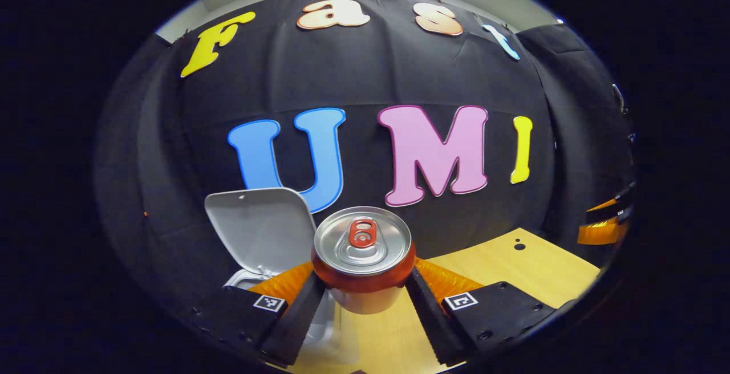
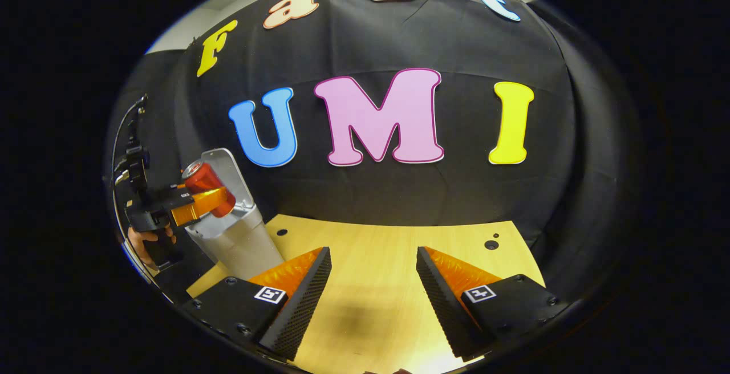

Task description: Press the lid of the desktop garbage bin to open it, pick up the crumpled paper on the desktop and throw it into the bin, then pick up the pop can on the desktop and drop it into the bin, and finally close the garbage bin lid.

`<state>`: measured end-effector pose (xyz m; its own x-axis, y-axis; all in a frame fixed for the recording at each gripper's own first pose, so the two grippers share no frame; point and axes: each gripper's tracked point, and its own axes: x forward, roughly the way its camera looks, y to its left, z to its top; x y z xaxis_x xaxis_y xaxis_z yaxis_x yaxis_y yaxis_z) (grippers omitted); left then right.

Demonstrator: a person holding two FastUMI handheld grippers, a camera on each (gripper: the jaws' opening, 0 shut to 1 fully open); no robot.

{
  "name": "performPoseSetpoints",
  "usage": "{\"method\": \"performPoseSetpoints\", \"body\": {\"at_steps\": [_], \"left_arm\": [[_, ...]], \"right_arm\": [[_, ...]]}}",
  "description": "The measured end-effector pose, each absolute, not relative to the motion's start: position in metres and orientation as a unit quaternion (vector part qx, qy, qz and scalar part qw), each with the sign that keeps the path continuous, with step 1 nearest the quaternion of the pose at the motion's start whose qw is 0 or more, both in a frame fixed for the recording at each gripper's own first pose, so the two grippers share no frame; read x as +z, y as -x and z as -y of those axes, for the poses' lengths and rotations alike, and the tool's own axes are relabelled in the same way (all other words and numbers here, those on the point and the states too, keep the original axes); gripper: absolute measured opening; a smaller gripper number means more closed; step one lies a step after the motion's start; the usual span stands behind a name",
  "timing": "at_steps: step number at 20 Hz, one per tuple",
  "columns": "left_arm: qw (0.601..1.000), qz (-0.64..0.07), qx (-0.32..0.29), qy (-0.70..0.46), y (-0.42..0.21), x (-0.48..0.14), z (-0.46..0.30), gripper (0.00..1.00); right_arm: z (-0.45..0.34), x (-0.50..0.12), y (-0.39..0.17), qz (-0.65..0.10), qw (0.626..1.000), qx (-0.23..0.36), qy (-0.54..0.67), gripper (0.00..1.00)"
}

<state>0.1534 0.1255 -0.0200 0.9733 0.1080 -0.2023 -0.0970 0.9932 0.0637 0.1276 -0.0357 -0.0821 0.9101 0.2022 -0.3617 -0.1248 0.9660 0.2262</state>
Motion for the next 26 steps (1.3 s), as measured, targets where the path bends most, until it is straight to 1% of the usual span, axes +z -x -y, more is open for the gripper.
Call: {"method": "performPoseSetpoints", "body": {"at_steps": [3, 6, 9, 11, 12, 13, 15, 18, 22, 26], "left_arm": [[0.987, -0.128, 0.097, -0.014, -0.148, -0.05, -0.177, 0.86], [0.977, -0.161, 0.137, -0.001, -0.141, -0.08, -0.222, 0.86], [0.967, -0.19, 0.167, -0.005, -0.133, -0.106, -0.242, 0.88], [0.966, -0.192, 0.174, 0.004, -0.128, -0.11, -0.242, 0.89], [0.966, -0.189, 0.174, 0.009, -0.128, -0.108, -0.24, 0.93], [0.968, -0.181, 0.174, 0.008, -0.128, -0.102, -0.238, 0.95], [0.975, -0.152, 0.163, 0.007, -0.135, -0.078, -0.233, 0.96], [0.983, -0.097, 0.153, 0.003, -0.154, -0.024, -0.232, 0.95], [0.987, -0.036, 0.159, 0.0, -0.189, 0.038, -0.246, 0.95], [0.987, 0.001, 0.163, -0.002, -0.228, 0.083, -0.266, 0.95]], "right_arm": [[0.041, -0.081, -0.128, -0.192, 0.971, 0.092, -0.111, 0.97], [0.054, -0.088, -0.128, -0.199, 0.97, 0.087, -0.106, 0.96], [0.06, -0.088, -0.126, -0.203, 0.967, 0.084, -0.126, 0.98], [0.065, -0.088, -0.125, -0.204, 0.967, 0.083, -0.131, 0.98], [0.069, -0.089, -0.125, -0.204, 0.967, 0.08, -0.127, 0.98], [0.073, -0.089, -0.123, -0.203, 0.968, 0.078, -0.124, 0.98], [0.078, -0.089, -0.121, -0.203, 0.969, 0.075, -0.12, 0.98], [0.083, -0.093, -0.118, -0.205, 0.969, 0.07, -0.12, 0.98], [0.084, -0.096, -0.114, -0.206, 0.968, 0.066, -0.129, 0.98], [0.083, -0.105, -0.108, -0.211, 0.967, 0.066, -0.123, 0.98]]}}
